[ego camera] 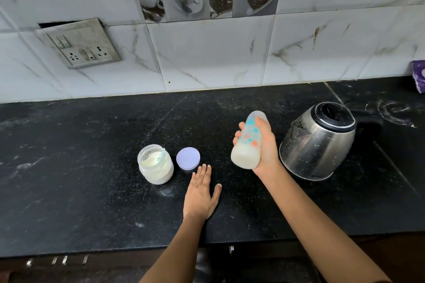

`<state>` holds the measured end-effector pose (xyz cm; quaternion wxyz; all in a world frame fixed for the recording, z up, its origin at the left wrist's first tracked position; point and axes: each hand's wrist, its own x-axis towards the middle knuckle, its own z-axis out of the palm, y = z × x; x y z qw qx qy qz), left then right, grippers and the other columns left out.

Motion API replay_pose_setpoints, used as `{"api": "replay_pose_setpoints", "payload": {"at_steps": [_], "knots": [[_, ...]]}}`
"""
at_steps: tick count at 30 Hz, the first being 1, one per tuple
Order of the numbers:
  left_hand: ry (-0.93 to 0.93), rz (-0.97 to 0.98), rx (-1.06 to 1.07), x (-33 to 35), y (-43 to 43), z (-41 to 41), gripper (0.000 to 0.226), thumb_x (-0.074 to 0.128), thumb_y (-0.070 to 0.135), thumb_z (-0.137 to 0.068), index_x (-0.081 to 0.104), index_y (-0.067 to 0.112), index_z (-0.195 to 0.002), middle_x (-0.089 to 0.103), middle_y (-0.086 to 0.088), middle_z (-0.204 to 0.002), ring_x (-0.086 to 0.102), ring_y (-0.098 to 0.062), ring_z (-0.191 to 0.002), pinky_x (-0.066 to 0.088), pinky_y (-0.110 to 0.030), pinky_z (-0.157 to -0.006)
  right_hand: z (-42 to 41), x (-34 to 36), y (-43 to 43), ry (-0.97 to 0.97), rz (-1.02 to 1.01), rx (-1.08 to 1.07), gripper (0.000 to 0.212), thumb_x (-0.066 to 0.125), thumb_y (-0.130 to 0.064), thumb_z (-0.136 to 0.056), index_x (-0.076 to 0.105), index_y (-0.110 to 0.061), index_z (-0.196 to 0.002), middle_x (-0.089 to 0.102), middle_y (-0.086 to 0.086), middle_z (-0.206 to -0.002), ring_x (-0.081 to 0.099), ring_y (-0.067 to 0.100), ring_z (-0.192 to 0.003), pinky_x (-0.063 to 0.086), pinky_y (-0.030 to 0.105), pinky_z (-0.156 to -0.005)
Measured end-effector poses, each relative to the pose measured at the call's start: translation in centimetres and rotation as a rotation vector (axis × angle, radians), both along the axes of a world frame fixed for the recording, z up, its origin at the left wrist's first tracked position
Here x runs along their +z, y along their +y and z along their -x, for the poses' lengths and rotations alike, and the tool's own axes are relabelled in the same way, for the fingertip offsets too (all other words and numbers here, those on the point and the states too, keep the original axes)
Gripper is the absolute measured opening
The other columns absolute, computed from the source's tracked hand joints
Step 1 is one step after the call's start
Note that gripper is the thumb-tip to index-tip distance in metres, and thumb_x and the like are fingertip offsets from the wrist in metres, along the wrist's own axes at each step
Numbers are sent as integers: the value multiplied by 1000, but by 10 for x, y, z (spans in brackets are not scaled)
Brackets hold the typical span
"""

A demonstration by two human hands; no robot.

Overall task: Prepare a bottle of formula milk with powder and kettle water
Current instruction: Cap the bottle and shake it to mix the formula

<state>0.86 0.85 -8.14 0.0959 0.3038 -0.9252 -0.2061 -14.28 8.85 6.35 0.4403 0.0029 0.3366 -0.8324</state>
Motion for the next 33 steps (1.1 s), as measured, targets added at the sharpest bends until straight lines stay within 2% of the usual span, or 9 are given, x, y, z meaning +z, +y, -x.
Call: {"api": "replay_pose_setpoints", "payload": {"at_steps": [5,8,10,15,19,21,25,30,33], "knots": [[-13,-9,6,0,0,0,66,34,46,-99,12,16,-153,9,3,-161,-4,-4,-146,-11,-20,-116,-16,4,10,358,-16,233,60,64,-22,-79,43,-27,-134,61,10,-84,57,24,-58,50,33,-52],[-9,-12,12,0,0,0,65,34,46,-99,12,16,-153,8,3,-161,-4,-4,-146,-12,-19,-116,-3,7,0,59,1,28,71,66,-28,-80,35,-11,-143,57,8,-83,57,18,-54,50,28,-49],[-6,-14,13,0,0,0,65,34,46,-99,12,17,-153,8,3,-161,-4,-4,-146,-12,-19,-116,1,2,0,-33,2,-21,53,62,-32,-86,43,-10,-131,56,7,-83,57,16,-53,50,26,-50],[-5,-14,9,0,1,-1,65,34,45,-99,11,16,-153,8,3,-161,-4,-5,-146,-10,-21,-117,-17,2,15,323,-37,231,58,64,-24,-79,42,-25,-132,62,9,-81,56,23,-56,50,32,-51],[-1,-12,15,-1,0,1,65,35,45,-99,13,17,-153,9,3,-161,-3,-5,-146,-12,-19,-116,-3,8,1,102,-9,-1,62,62,-25,-86,34,-19,-141,59,9,-85,56,19,-53,50,29,-49],[-3,-6,13,0,1,1,65,35,45,-99,13,16,-153,9,3,-161,-3,-5,-146,-13,-18,-115,-4,9,0,74,-14,50,72,69,-28,-80,34,-20,-142,59,10,-82,56,20,-53,50,29,-49],[-4,0,12,1,1,0,65,34,45,-99,12,16,-153,8,3,-161,-3,-5,-146,-13,-18,-115,-17,11,11,348,20,212,52,61,-23,-80,46,-31,-128,62,10,-84,57,23,-57,50,32,-51],[-3,-2,14,0,1,0,65,34,45,-99,12,16,-153,8,3,-161,-3,-5,-147,-13,-18,-115,-2,10,4,20,41,-27,63,67,-29,-80,38,-20,-135,59,8,-84,57,18,-55,51,28,-50],[-5,-5,10,-1,1,0,65,35,45,-99,13,15,-153,9,2,-161,-2,-6,-147,-11,-20,-117,-14,5,16,230,-22,153,61,69,-27,-75,42,-24,-130,61,8,-79,56,21,-54,50,30,-49]]}}
